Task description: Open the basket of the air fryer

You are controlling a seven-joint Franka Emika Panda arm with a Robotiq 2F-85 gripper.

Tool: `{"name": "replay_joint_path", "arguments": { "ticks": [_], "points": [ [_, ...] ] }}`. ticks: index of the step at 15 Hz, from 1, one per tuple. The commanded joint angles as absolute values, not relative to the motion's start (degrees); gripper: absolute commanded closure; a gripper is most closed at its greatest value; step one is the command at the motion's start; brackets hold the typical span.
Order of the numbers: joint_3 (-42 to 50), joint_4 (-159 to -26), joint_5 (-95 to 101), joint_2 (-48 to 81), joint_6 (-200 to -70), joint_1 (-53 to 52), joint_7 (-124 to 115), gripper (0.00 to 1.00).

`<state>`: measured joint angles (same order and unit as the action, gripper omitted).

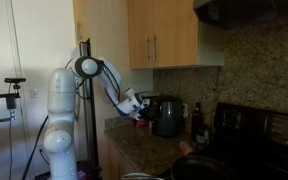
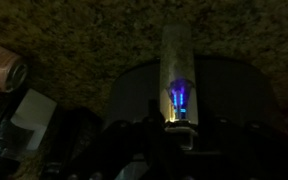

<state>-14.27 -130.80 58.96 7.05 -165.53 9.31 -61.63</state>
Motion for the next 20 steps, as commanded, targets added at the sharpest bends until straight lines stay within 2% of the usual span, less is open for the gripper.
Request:
{"name": "replay_joint_path", "arguments": {
  "ticks": [1,9,13,14,15,16,17,20],
  "points": [
    [-13.8,-132.2,60.1,6.1,-165.5,9.5,-62.1,0.85],
    [-17.1,-137.3,36.9,0.3,-160.6,9.6,-46.7,0.85],
    [-16.5,-138.9,36.5,-2.9,-160.8,9.1,-45.4,0.85],
    [-16.3,-138.9,39.1,-3.5,-160.0,9.2,-47.6,0.75],
    [-16.1,-138.9,40.8,-3.8,-159.8,9.5,-49.1,0.37],
    [-16.0,-138.6,42.0,-3.2,-159.5,9.6,-49.9,0.4],
    [-15.9,-138.4,43.9,-2.8,-159.4,9.9,-51.4,0.38],
    [-15.3,-138.3,47.6,-1.6,-160.3,10.2,-54.0,0.19]
  ]
}}
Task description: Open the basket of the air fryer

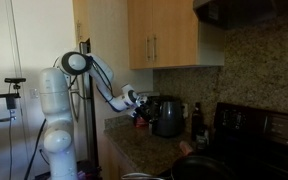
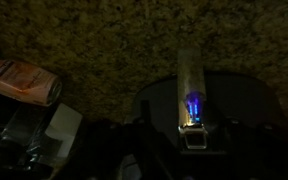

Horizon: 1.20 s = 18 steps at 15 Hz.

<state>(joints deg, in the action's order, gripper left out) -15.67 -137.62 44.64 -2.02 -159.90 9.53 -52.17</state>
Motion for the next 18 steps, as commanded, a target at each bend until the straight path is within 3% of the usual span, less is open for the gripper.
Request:
{"name": "replay_joint_path", "arguments": {
  "ticks": [1,3,18],
  "points": [
    [-15.1,-138.4,48.0,-1.3,-161.0,10.1,-54.3,0.11],
    [-14.9,-138.6,47.4,-0.5,-162.7,10.0,-53.5,0.0],
    [-14.4,-129.5,52.3,7.7,-161.7,9.0,-64.6,0.0]
  ]
}}
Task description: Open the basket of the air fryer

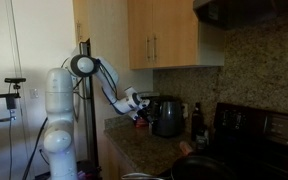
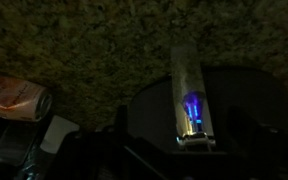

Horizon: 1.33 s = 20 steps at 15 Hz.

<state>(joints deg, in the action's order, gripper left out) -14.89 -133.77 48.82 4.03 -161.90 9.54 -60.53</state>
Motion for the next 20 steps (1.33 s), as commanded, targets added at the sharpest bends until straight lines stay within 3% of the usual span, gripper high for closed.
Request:
{"name": "replay_joint_path", "arguments": {
  "ticks": [1,3,4,13,20],
  "points": [
    [-14.5,-128.5,52.8,8.7,-161.3,8.9,-65.4,0.0],
    [-14.7,-127.2,52.4,10.6,-160.6,8.8,-65.7,0.0],
    [-15.0,-126.8,51.2,11.6,-160.9,9.0,-64.3,0.21],
    [-14.5,-126.4,52.8,11.9,-162.6,9.1,-64.6,0.81],
    [-16.3,-131.1,49.8,9.7,-161.4,9.7,-59.2,0.87]
  ]
}}
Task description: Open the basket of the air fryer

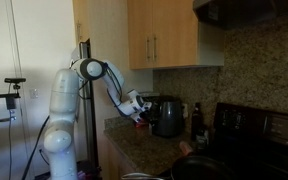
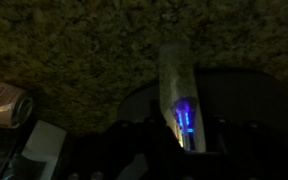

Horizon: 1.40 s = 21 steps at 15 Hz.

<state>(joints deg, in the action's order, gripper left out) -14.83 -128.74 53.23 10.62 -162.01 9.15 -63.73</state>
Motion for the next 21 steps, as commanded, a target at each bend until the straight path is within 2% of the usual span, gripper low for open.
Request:
{"name": "replay_joint_path", "arguments": {
  "ticks": [1,13,21],
  "points": [
    [-16.9,-132.6,48.2,8.8,-161.5,10.0,-56.5,0.89],
    [-18.5,-137.4,38.6,3.2,-160.1,9.6,-48.5,0.9],
    [-18.6,-137.4,37.6,2.1,-154.7,9.1,-47.7,0.9]
  ]
}}
